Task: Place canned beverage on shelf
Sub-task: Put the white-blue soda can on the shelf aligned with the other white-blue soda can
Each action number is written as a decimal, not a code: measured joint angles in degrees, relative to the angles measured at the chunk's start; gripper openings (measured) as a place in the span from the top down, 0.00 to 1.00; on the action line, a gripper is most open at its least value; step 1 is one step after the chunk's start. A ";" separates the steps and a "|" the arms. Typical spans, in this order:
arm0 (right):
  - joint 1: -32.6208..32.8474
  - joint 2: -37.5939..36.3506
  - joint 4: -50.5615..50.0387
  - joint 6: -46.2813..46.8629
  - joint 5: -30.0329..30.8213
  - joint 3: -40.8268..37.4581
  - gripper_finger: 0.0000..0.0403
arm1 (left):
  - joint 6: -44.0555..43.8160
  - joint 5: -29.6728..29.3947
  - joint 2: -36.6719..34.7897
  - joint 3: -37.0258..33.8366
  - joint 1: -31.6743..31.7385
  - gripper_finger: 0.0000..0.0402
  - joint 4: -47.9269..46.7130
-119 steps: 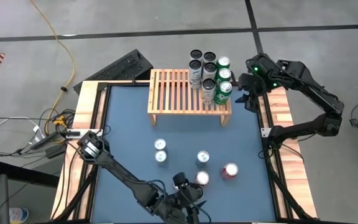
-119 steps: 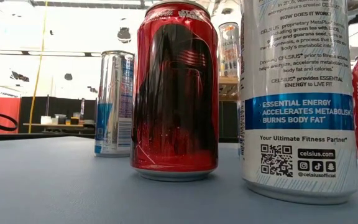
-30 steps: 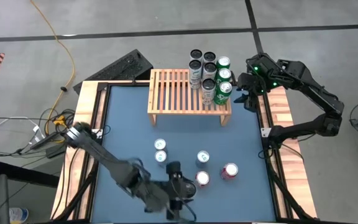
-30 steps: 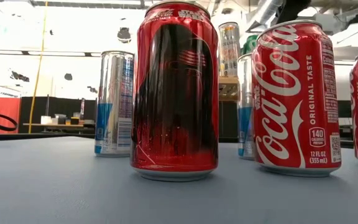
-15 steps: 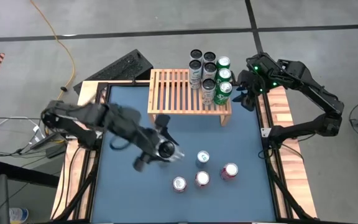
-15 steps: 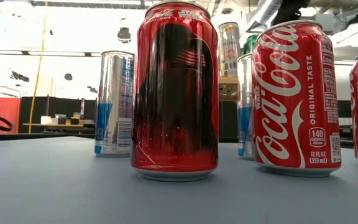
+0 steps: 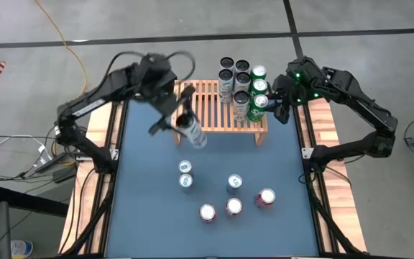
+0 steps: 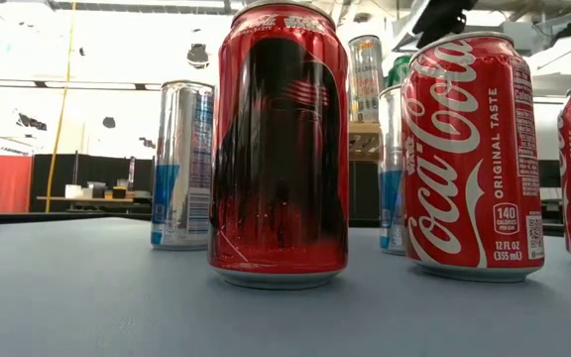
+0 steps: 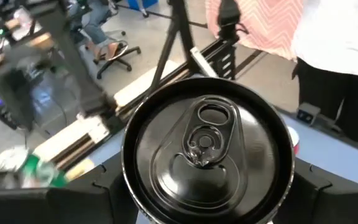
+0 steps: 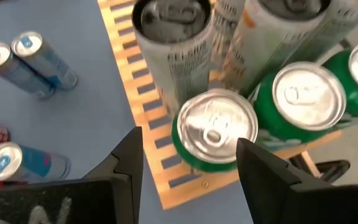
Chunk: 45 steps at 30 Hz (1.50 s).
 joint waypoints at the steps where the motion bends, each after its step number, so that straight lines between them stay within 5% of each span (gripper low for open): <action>1: -0.01 0.00 0.55 0.00 0.01 0.00 0.51 | 1.02 1.56 0.93 0.00 2.12 0.39 -0.29; 7: 0.00 0.00 3.08 0.54 0.05 0.00 0.51 | 9.54 9.65 6.31 0.00 12.36 0.39 -4.97; 15: 0.00 0.01 5.58 3.58 2.28 0.00 0.51 | 20.88 6.66 12.38 0.00 19.10 0.39 -8.55; 26: -2.05 0.02 5.51 6.39 4.88 0.00 0.51 | 21.98 -2.79 13.20 0.07 17.94 0.38 -9.25; 34: -2.21 0.02 5.50 6.11 4.87 0.00 0.51 | 15.35 -9.99 13.14 0.10 15.89 0.27 -6.28; 45: -2.21 0.02 5.50 5.95 4.86 0.00 0.51 | 9.75 -8.41 13.26 0.34 16.10 0.23 -5.56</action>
